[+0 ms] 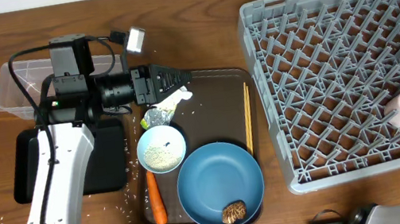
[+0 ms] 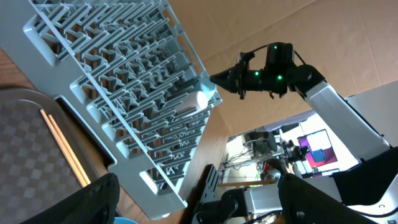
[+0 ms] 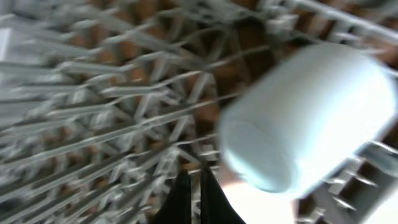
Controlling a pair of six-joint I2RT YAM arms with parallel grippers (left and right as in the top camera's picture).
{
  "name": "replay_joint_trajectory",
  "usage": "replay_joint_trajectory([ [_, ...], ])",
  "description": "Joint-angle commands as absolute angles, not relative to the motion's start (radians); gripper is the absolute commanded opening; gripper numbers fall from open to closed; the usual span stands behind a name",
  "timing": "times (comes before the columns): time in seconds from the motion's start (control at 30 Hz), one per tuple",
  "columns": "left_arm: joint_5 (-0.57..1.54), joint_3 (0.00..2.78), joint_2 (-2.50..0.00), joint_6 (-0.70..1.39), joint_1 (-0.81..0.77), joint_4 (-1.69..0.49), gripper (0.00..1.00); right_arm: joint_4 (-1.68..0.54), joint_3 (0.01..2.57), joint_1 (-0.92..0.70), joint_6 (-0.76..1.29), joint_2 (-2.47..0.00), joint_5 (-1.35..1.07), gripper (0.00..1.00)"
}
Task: Sort waste into correct bins and load items into the dishwasher rack
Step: 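Place the light-blue cup with the right gripper beside the pink cup, then grasp the crumpled white tissue with the left gripper, drop into clear bin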
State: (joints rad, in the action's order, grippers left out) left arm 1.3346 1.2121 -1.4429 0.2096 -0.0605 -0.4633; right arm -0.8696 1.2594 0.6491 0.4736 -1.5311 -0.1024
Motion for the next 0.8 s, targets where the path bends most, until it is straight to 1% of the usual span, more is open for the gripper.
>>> replay_joint_trajectory([
  [0.0,1.338,1.215,-1.441,0.204,-0.057,-0.463,0.82,-0.876,1.261,0.669,0.557,-1.552,0.139,0.02],
  [0.17,1.338,1.215,-1.441,0.204,-0.057,-0.463,0.82,-0.856,1.264,0.757,0.566,-1.546,0.159,0.02],
  [0.23,1.338,1.215,-1.441,0.204,-0.057,-0.463,0.82,-0.854,1.271,0.801,0.568,-1.542,0.092,0.03],
  [0.33,1.338,1.215,-1.441,0.204,-0.057,-0.462,0.82,-0.803,1.276,0.844,0.479,-1.537,-0.139,0.10],
  [0.37,1.338,1.215,-1.441,0.204,-0.057,-0.462,0.82,-0.795,1.277,0.849,0.462,-1.534,-0.199,0.11],
  [0.43,1.338,1.215,-1.441,0.204,-0.057,-0.462,0.82,-0.793,1.277,0.849,0.457,-1.529,-0.249,0.16],
  [0.57,1.338,1.215,-1.441,0.204,-0.057,-0.463,0.82,-0.789,1.277,0.822,0.421,-1.510,-0.333,0.21],
  [0.7,1.335,1.215,-1.441,0.204,-0.057,-0.462,0.82,-0.765,1.277,0.768,0.331,-1.453,-0.514,0.32],
  [0.77,1.283,1.215,-1.439,0.204,-0.057,-0.463,0.82,-0.762,1.277,0.735,0.287,-1.413,-0.612,0.38],
])
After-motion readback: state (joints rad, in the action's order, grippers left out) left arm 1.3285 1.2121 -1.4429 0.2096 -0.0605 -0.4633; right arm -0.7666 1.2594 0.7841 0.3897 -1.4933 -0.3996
